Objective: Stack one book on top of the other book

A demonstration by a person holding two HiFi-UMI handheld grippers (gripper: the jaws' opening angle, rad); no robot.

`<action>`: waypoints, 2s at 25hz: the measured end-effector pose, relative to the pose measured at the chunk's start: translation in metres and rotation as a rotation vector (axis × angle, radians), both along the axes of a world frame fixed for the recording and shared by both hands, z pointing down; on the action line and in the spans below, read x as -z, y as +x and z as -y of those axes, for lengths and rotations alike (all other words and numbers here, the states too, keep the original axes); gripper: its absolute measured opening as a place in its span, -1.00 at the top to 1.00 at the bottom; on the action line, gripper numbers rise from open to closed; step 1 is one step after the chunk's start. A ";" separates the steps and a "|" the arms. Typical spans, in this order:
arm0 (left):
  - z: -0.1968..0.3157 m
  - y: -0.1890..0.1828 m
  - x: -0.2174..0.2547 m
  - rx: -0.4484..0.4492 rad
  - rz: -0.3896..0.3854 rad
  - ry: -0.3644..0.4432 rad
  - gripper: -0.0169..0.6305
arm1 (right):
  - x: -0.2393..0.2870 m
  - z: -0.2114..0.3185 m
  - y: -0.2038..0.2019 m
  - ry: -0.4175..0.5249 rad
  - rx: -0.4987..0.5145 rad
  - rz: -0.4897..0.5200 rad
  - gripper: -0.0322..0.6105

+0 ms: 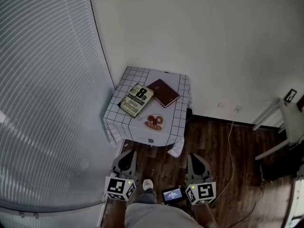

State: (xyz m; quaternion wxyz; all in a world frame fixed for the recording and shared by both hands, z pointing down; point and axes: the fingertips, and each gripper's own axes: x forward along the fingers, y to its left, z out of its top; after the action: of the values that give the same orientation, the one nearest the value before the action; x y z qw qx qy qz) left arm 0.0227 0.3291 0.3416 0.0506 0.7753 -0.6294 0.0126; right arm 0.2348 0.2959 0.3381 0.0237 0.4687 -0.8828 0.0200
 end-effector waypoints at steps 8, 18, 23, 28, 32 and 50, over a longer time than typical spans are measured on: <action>0.074 -0.045 -0.005 -0.017 0.026 -0.014 0.92 | -0.008 0.067 -0.041 -0.034 -0.016 -0.007 0.89; 0.135 -0.089 -0.026 -0.052 0.019 -0.047 0.92 | -0.026 0.121 -0.090 -0.074 -0.027 -0.024 0.89; 0.157 -0.102 -0.029 -0.048 0.011 -0.051 0.92 | -0.030 0.143 -0.104 -0.086 -0.017 -0.034 0.89; 0.182 -0.113 -0.036 -0.039 0.016 -0.069 0.92 | -0.036 0.172 -0.115 -0.111 -0.002 -0.029 0.89; 0.208 -0.126 -0.047 -0.010 0.017 -0.096 0.92 | -0.047 0.202 -0.127 -0.140 0.021 -0.013 0.89; 0.335 -0.148 -0.046 0.063 0.061 -0.141 0.92 | -0.067 0.344 -0.150 -0.256 0.135 0.078 0.89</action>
State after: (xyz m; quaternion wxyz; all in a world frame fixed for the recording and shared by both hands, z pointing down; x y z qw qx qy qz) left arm -0.1251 -0.0061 0.3872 0.0862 0.7490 -0.6522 0.0787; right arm 0.0847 -0.0478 0.4050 0.0502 0.4004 -0.9028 0.1489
